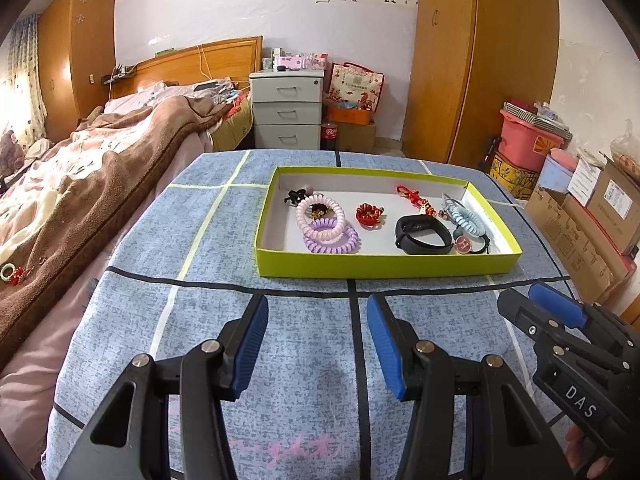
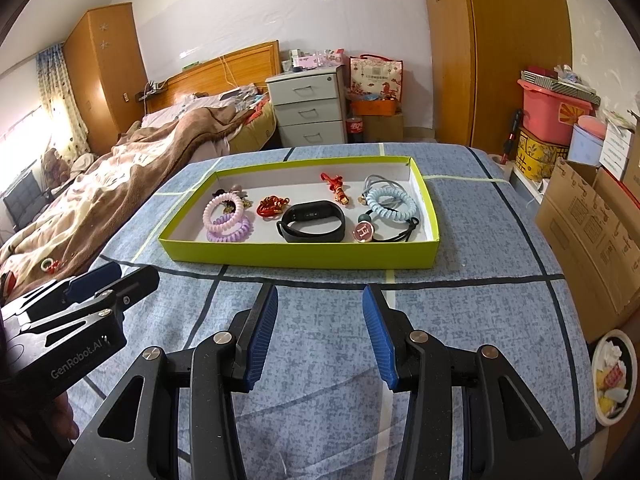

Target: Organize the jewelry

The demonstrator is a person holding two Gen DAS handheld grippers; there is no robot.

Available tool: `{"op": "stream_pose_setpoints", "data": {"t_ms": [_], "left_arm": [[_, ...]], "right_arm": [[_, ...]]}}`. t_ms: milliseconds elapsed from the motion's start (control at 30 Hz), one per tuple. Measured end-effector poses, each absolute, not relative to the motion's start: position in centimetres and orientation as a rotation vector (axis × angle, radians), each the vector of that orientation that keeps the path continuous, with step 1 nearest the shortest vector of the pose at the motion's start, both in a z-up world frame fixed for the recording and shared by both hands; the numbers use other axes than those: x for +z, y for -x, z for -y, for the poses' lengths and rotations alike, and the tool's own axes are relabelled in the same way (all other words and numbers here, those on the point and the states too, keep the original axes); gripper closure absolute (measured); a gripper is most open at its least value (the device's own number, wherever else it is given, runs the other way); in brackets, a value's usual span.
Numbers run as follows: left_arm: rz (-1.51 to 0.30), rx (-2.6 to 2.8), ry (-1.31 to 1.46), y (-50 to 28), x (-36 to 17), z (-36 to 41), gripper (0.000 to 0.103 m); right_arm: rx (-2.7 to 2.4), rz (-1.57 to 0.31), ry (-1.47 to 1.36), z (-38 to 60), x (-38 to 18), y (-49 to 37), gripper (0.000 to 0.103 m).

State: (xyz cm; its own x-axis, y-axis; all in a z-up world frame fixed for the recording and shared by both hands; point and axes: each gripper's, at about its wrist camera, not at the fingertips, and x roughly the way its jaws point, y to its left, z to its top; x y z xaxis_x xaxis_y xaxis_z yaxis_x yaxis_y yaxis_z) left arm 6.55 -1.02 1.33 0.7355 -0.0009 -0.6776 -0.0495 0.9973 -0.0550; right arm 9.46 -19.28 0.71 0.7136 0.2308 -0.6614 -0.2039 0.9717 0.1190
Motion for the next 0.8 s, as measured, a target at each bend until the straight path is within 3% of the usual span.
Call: {"op": "stream_pose_setpoints", "data": {"t_ms": [800], "left_arm": [[-0.745, 0.022, 0.071, -6.58, 1.21, 1.09, 0.050]], "right_arm": [[0.237, -0.741, -0.038, 19.27, 0.76, -9.50, 0.058]]}}
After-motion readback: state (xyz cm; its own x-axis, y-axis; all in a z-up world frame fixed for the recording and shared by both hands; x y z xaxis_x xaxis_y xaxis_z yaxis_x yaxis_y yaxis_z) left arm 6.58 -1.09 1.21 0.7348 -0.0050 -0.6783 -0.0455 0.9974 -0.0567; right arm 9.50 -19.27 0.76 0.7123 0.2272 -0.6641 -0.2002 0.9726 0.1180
